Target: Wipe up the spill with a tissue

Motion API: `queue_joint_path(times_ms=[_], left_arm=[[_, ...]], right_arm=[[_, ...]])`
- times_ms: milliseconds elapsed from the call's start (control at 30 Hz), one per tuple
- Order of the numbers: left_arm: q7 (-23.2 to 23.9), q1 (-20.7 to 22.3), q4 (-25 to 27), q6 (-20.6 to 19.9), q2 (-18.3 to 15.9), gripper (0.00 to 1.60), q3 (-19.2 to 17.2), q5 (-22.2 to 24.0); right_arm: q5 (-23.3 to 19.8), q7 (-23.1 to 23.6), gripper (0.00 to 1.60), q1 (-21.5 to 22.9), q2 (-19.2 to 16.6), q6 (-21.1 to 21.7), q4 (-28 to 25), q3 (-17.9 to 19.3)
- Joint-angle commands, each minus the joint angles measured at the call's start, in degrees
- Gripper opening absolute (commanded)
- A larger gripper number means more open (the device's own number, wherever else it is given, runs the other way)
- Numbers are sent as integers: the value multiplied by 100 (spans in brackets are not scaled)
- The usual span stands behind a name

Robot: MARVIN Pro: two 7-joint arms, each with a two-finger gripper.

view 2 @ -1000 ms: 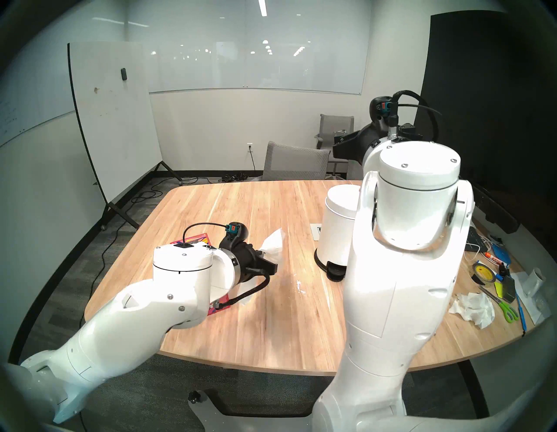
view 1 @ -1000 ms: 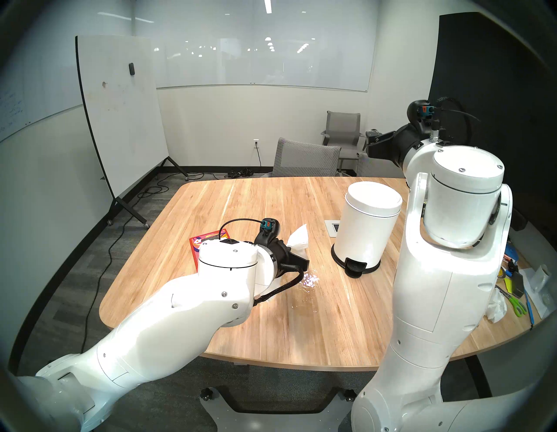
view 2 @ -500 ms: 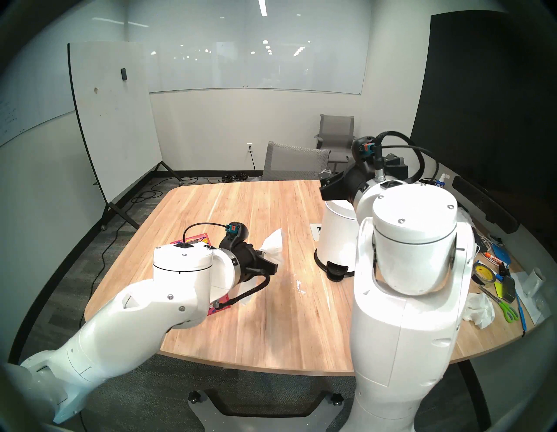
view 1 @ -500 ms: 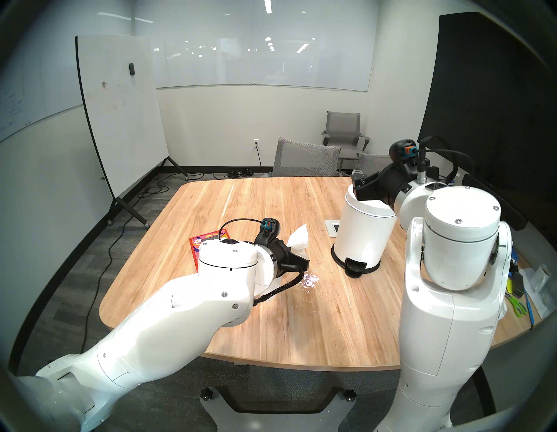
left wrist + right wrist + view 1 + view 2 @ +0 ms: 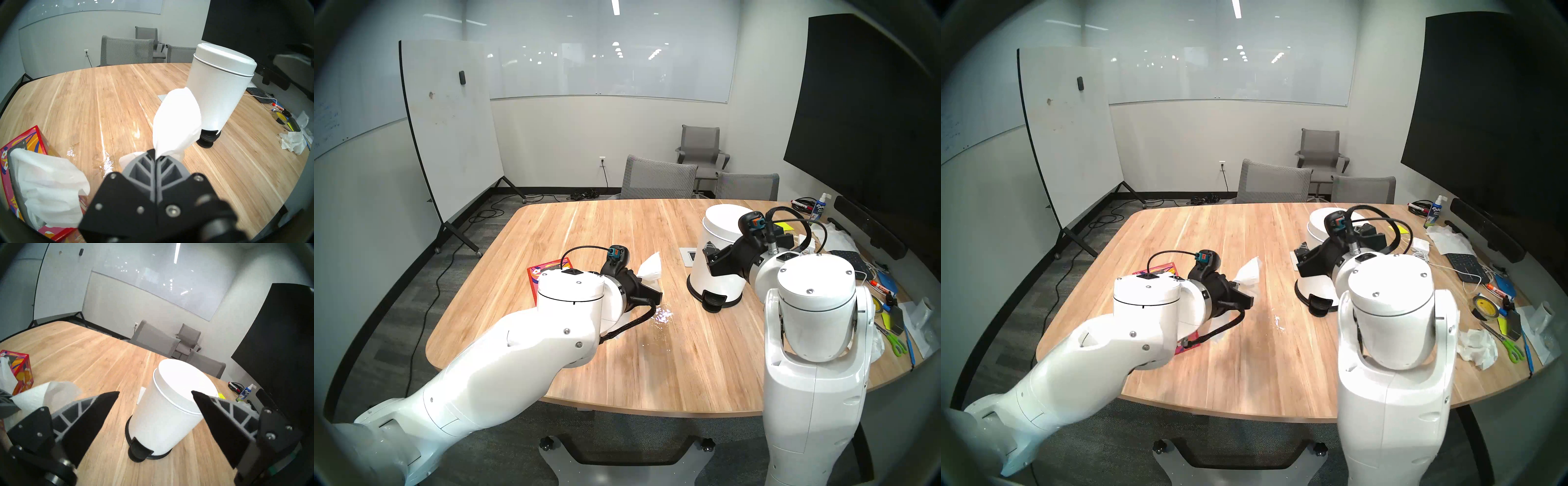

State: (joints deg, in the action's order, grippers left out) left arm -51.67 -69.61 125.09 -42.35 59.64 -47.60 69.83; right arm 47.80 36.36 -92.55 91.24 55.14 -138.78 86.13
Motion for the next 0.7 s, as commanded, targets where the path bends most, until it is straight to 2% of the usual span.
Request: queue_joint_path(times_ms=[0, 33, 67, 133, 267, 433, 667], left_arm=[[2, 32, 90, 13, 23, 0, -20, -4], [3, 32, 90, 14, 23, 0, -20, -5], [4, 31, 91, 14, 23, 0, -20, -6], [6, 31, 91, 14, 23, 0, -21, -9], [9, 30, 91, 14, 23, 0, -21, -13], [16, 30, 85, 14, 23, 0, -19, -20], [20, 25, 100, 17, 22, 0, -23, -28]], right_arm=[[51, 66, 160, -637, 20, -14, -122, 81], [57, 64, 160, -829, 24, -14, -122, 81], [58, 101, 160, -778, 18, -14, -122, 62], [51, 110, 160, -1026, 12, -14, -122, -2], [42, 100, 160, -1048, -5, -14, -122, -83], [45, 39, 160, -819, -14, -14, -122, -179], [11, -144, 160, -964, -35, -14, -122, -235]])
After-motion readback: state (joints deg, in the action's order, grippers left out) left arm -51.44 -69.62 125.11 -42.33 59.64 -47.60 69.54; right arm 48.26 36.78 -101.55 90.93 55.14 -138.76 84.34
